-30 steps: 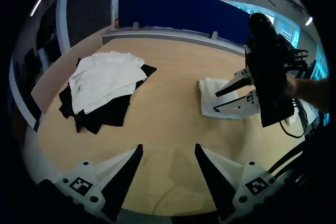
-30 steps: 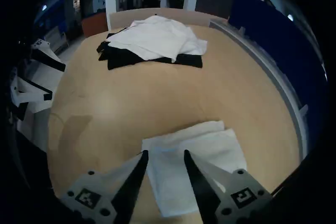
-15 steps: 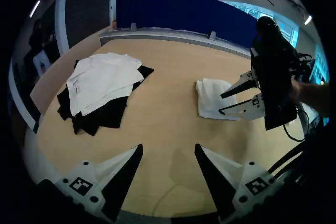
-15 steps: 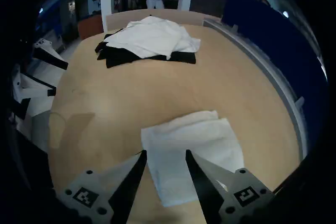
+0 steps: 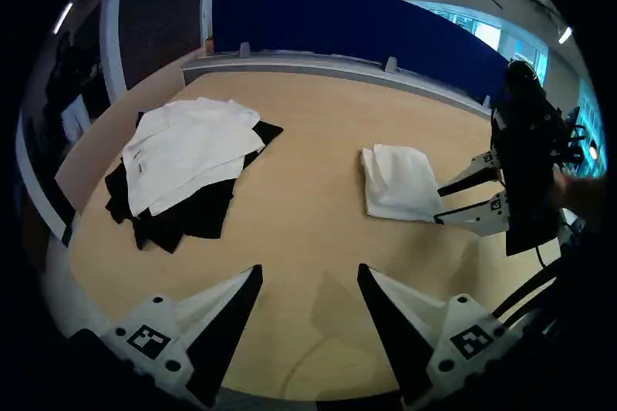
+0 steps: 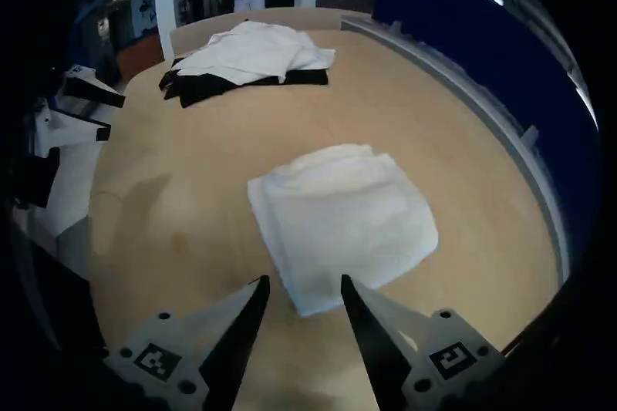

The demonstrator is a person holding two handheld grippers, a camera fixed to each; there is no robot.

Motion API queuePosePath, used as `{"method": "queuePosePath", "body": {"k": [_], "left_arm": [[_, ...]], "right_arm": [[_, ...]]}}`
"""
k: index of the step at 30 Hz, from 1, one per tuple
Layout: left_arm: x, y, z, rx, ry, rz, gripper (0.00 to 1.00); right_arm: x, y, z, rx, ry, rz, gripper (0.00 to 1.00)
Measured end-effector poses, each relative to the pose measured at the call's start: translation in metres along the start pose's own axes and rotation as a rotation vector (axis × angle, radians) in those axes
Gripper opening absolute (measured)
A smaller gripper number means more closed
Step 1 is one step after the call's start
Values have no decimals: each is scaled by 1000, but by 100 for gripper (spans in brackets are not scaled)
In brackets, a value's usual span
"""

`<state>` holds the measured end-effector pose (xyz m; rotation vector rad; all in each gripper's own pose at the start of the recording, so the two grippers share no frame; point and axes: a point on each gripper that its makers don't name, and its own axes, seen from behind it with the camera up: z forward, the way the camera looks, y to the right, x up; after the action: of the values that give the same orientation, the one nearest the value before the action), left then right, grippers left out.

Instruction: Fold towel

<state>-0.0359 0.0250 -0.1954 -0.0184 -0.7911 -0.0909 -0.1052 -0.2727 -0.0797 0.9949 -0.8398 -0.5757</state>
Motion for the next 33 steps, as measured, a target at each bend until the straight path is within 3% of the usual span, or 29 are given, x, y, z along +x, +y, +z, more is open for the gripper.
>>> {"method": "queuePosePath", "body": {"k": [11, 19, 33], "left_arm": [[1, 3, 0, -5, 0, 5, 91], [-1, 4, 0, -4, 0, 3, 91], [-4, 2, 0, 1, -1, 2, 91]], "right_arm": [[-24, 6, -2, -26, -26, 63, 69], [-32, 2, 3, -35, -38, 93, 58], [-28, -6, 10, -30, -26, 152, 11]]}}
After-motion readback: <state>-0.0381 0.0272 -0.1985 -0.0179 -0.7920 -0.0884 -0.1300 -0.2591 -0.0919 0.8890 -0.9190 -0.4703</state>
